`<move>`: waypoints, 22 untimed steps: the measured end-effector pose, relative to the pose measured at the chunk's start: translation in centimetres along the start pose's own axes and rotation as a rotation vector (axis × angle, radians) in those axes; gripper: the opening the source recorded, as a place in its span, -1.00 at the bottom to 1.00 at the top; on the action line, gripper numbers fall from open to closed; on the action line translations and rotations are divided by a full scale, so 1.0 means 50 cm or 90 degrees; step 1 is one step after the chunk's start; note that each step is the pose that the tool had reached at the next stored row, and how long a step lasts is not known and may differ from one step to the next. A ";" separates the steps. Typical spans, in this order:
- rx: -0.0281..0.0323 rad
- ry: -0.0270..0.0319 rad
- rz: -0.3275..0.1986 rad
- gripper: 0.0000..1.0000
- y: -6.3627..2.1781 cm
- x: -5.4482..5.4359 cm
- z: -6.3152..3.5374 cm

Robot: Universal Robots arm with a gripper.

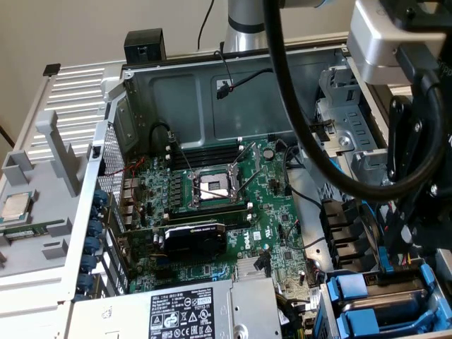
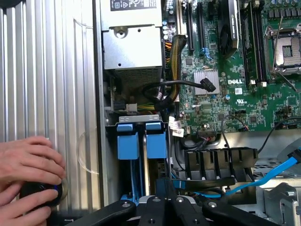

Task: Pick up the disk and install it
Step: 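Insert the second disk wire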

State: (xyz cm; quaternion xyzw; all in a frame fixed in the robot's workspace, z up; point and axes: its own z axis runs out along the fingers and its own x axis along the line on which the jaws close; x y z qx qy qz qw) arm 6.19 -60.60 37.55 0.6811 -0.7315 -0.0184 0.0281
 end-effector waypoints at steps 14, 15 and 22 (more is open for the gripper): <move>0.0211 0.0045 -0.134 -0.79 0.000 0.000 0.000; 0.0217 0.0050 -0.145 -0.79 0.000 0.000 0.000; 0.0232 0.0090 -0.226 -0.79 0.000 0.000 0.000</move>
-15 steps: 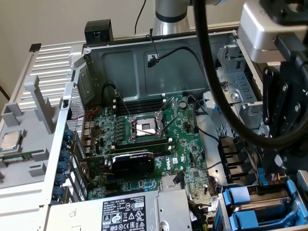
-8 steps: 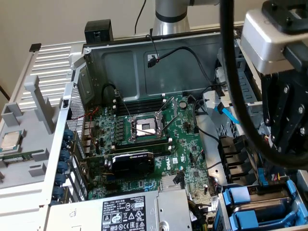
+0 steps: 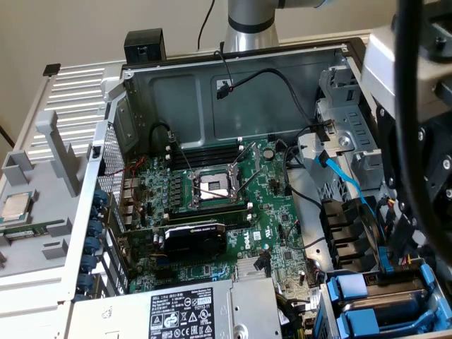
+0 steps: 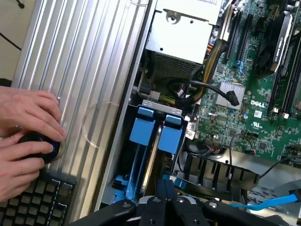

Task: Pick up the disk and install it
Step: 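Insert the second disk wire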

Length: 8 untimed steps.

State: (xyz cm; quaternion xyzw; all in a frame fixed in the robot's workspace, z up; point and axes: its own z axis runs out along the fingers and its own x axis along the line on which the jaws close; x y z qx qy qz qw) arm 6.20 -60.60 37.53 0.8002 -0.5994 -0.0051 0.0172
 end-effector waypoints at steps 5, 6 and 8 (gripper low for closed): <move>0.0007 0.0019 -0.058 -0.79 0.000 0.000 0.000; 0.0008 0.0023 -0.069 -0.79 0.000 0.000 0.000; 0.0012 0.0030 -0.092 -0.79 0.000 0.000 0.000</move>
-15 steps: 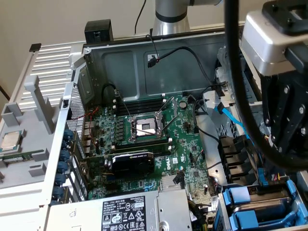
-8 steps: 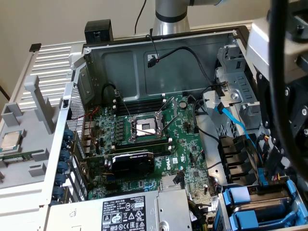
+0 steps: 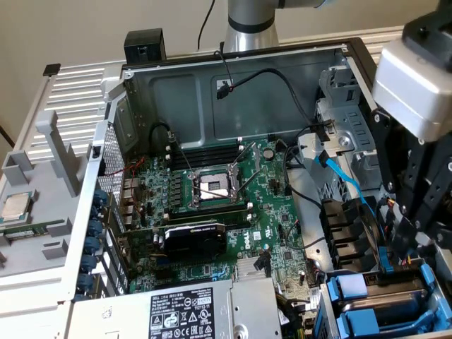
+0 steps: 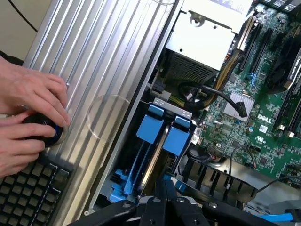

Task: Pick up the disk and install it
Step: 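Insert the second disk wire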

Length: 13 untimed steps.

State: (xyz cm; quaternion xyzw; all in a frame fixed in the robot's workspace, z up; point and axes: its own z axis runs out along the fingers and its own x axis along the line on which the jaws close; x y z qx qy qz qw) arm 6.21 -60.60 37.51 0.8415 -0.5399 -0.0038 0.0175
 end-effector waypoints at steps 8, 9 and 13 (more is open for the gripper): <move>0.0018 0.0017 -0.093 -0.79 0.000 0.000 0.000; 0.0020 0.0018 -0.105 -0.79 0.000 0.000 0.000; 0.0032 0.0022 -0.150 -0.79 0.000 0.000 0.000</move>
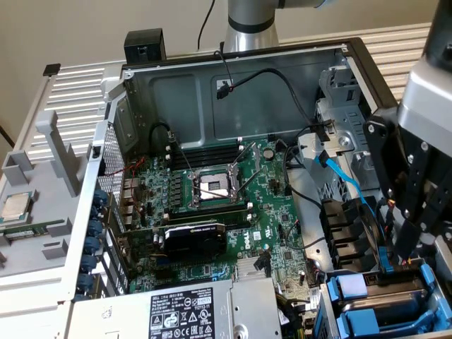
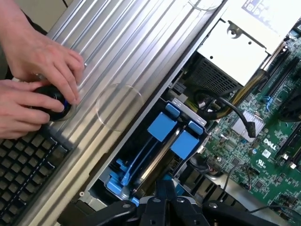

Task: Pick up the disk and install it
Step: 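Insert the second disk wire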

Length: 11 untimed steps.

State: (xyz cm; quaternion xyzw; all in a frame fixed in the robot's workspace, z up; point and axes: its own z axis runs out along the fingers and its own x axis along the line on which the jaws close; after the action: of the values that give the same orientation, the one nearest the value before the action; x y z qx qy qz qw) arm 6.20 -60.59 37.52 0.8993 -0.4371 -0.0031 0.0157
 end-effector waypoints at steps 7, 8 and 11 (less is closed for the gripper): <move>0.0039 -0.0024 -0.066 -0.79 -0.001 0.001 0.000; 0.0041 -0.0022 -0.075 -0.79 -0.001 0.001 0.000; 0.0042 -0.0016 -0.103 -0.79 -0.002 0.002 0.000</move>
State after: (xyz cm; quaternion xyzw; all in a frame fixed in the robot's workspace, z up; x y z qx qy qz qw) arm 6.33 -60.60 37.52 0.9316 -0.3633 -0.0040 0.0118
